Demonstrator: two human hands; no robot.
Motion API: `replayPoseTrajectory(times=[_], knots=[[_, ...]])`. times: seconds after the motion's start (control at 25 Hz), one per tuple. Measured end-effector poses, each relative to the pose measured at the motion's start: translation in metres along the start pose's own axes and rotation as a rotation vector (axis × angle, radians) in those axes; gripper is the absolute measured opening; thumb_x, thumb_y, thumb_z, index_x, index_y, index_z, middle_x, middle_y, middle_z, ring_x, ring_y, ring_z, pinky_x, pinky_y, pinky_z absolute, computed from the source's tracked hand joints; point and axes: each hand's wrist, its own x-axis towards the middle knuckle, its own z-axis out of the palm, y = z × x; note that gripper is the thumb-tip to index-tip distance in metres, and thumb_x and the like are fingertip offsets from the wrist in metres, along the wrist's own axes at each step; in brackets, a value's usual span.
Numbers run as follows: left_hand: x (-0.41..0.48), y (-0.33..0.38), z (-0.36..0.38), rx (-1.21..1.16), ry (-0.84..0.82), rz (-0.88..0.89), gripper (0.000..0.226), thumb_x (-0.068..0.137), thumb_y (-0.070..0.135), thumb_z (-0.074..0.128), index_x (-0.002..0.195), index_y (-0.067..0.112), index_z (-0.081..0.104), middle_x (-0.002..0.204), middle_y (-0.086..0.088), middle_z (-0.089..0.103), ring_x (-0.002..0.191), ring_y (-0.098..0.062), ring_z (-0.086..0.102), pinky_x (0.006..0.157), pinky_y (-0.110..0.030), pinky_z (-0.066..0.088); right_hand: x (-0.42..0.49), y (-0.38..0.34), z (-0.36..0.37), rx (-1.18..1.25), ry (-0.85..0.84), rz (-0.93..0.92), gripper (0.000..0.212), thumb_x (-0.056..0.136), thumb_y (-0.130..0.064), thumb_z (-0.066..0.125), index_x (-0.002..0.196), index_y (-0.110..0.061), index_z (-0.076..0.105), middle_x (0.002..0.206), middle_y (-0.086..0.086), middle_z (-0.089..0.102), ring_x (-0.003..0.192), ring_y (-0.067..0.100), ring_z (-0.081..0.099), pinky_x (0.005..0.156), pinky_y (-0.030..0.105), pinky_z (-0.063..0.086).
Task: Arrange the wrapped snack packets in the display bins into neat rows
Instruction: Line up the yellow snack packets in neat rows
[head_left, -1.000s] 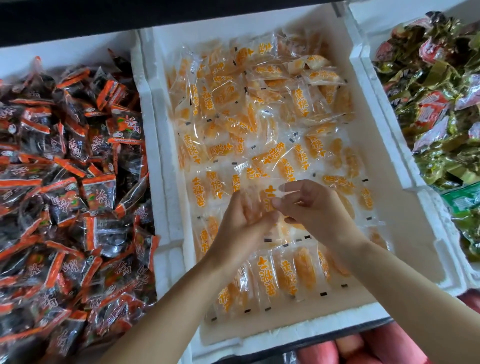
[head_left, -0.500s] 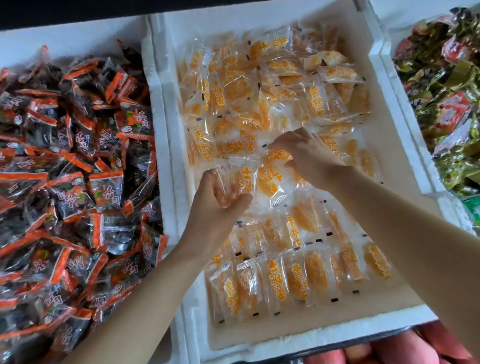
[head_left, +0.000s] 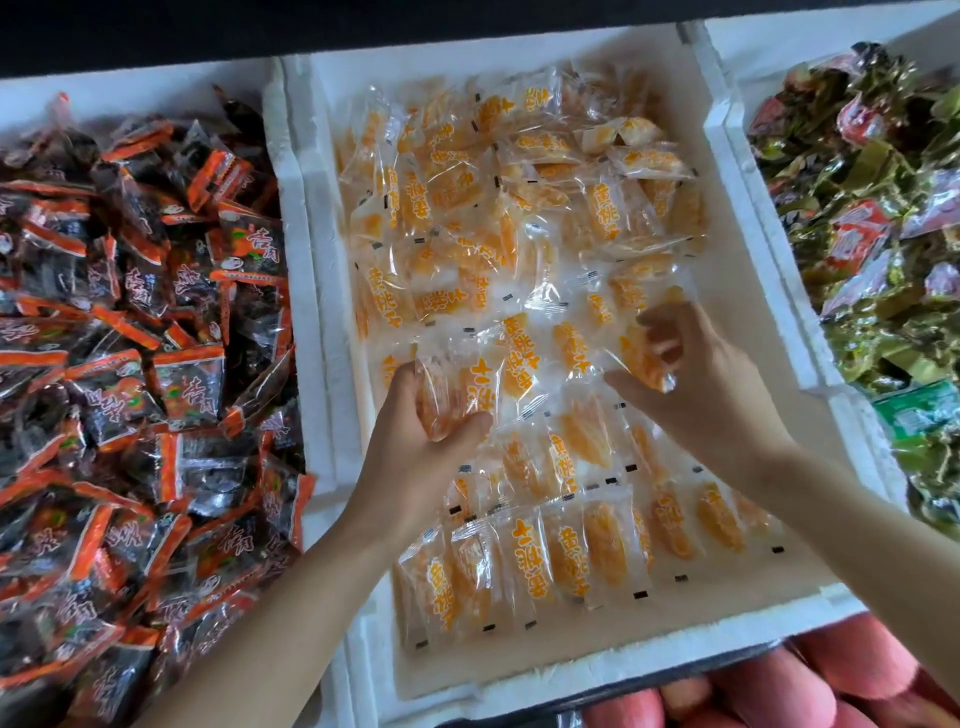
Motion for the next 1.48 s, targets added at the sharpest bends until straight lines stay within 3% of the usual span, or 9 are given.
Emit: replayPoseTrajectory(times=[0.2,0.36,0.52,0.76,0.92,1.04,1.24,1.4,1.48], knots=[[-0.011,-0.002,0.024,0.044,-0.048,-0.031,0.068,0.08,0.035,0.073,0.136,0.017,0.04,0.126,-0.004,0.058,0.115,-0.02,0.057,0.101,-0.044,0.045,-0.056,0.046,0.004,-0.05,-0.269,0.207,0.058,0.079,-0.041,0.069,0.126,-0.024,0.038,0.105,-0.006,0.053,0.085,0.018,0.057,0.072,0.033,0.045],[-0.02,0.001,0.042,0.048,-0.108,-0.028,0.062,0.083,0.031,0.071,0.135,0.023,0.037,0.134,0.001,0.053,0.122,-0.017,0.052,0.103,-0.031,0.042,-0.078,0.066,0.024,-0.136,-0.453,0.18,0.038,0.093,-0.021,0.055,0.126,-0.028,0.04,0.114,-0.002,0.057,0.09,0.017,0.062,0.082,0.034,0.047],[-0.028,0.002,0.054,0.07,-0.131,-0.039,0.07,0.076,0.04,0.074,0.134,0.021,0.04,0.131,-0.002,0.057,0.12,-0.021,0.055,0.104,-0.04,0.043,-0.081,0.072,0.018,-0.053,-0.488,0.201,0.038,0.089,-0.011,0.06,0.115,-0.031,0.04,0.097,-0.005,0.062,0.079,0.011,0.06,0.065,0.014,0.044],[-0.044,0.001,0.067,0.138,-0.171,-0.054,0.09,0.06,0.059,0.068,0.138,0.024,0.039,0.138,-0.003,0.053,0.125,-0.022,0.052,0.107,-0.046,0.04,-0.084,0.07,0.004,-0.328,-0.531,0.07,0.047,0.084,-0.027,0.066,0.124,-0.032,0.042,0.11,-0.013,0.056,0.095,0.017,0.061,0.083,0.035,0.049],[-0.054,0.007,0.079,0.097,-0.225,-0.054,0.06,0.082,0.03,0.074,0.133,0.02,0.044,0.143,0.004,0.046,0.118,-0.002,0.049,0.097,-0.018,0.039,-0.088,0.043,-0.013,0.373,-0.298,0.172,0.018,0.089,-0.026,0.059,0.107,-0.026,0.055,0.095,-0.01,0.062,0.08,0.009,0.064,0.073,0.021,0.051],[-0.061,0.011,0.095,0.035,-0.328,0.007,0.033,0.083,0.016,0.071,0.112,0.016,0.056,0.1,0.006,0.067,0.086,0.007,0.061,0.069,-0.01,0.046,-0.091,0.028,-0.022,0.689,-0.283,0.256,0.005,0.087,-0.018,0.061,0.089,-0.014,0.059,0.074,-0.015,0.065,0.066,0.004,0.063,0.066,0.021,0.053],[-0.067,0.02,0.11,0.051,-0.4,0.019,0.005,0.095,0.027,0.054,0.099,0.024,0.051,0.07,0.0,0.049,0.057,-0.005,0.045,0.055,-0.017,0.042,-0.07,0.063,-0.05,0.33,-0.136,0.183,0.009,0.088,-0.017,0.062,0.083,-0.019,0.055,0.066,-0.012,0.059,0.064,0.008,0.058,0.069,0.025,0.047],[-0.066,0.026,0.113,0.005,-0.424,-0.071,0.014,0.1,0.043,0.034,0.088,0.045,0.041,0.1,-0.012,0.058,0.075,-0.014,0.046,0.076,-0.028,0.046,-0.06,0.104,-0.054,-0.248,-0.307,0.16,0.022,0.091,-0.029,0.058,0.106,-0.014,0.052,0.091,0.001,0.062,0.084,0.024,0.059,0.075,0.034,0.046],[-0.066,0.023,0.114,0.001,-0.411,-0.077,0.02,0.101,0.044,0.027,0.085,0.048,0.039,0.106,0.001,0.057,0.085,-0.019,0.051,0.077,-0.026,0.045,-0.063,0.106,-0.046,-0.368,-0.381,0.159,0.026,0.093,-0.022,0.055,0.116,-0.015,0.045,0.101,0.004,0.06,0.085,0.026,0.058,0.07,0.034,0.047]])
